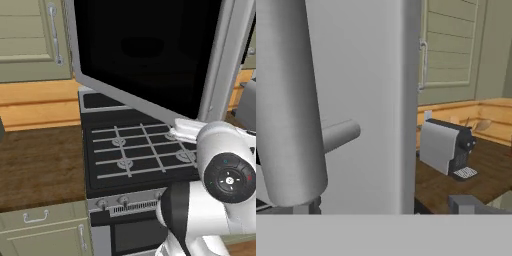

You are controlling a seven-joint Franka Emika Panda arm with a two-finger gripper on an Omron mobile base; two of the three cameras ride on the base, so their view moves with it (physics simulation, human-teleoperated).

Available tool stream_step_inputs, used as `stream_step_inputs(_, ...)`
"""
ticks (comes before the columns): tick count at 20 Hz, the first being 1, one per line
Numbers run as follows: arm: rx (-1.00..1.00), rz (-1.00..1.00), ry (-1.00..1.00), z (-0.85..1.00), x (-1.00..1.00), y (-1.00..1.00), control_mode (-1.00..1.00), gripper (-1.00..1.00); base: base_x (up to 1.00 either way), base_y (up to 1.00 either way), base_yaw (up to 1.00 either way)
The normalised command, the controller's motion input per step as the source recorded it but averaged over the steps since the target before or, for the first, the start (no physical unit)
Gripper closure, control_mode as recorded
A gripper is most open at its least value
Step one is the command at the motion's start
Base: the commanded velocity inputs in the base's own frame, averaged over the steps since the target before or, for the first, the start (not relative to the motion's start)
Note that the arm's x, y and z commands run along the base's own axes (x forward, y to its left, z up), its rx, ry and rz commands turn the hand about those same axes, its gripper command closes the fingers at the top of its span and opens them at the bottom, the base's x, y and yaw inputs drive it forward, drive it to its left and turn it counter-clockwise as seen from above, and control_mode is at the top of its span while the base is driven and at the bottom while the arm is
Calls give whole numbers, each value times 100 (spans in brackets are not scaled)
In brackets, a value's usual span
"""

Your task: Open the microwave, place the bowl with waffle inside the microwave, then close the microwave door and turn it on.

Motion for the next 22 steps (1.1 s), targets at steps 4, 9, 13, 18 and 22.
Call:
stream_step_inputs(4, -2, -3, -10, 23, 11, 1, -100, -100, 0, 0, 0)
stream_step_inputs(9, -1, -3, -11, 0, 56, -39, -100, -100, 0, 0, 0)
stream_step_inputs(13, 0, -1, -16, 0, 72, -82, -100, -100, 0, 0, 0)
stream_step_inputs(18, 1, 0, -31, 0, 70, -73, -100, -100, 0, 0, 0)
stream_step_inputs(22, 0, 3, -38, 2, 75, -45, -100, -100, 0, 0, 0)
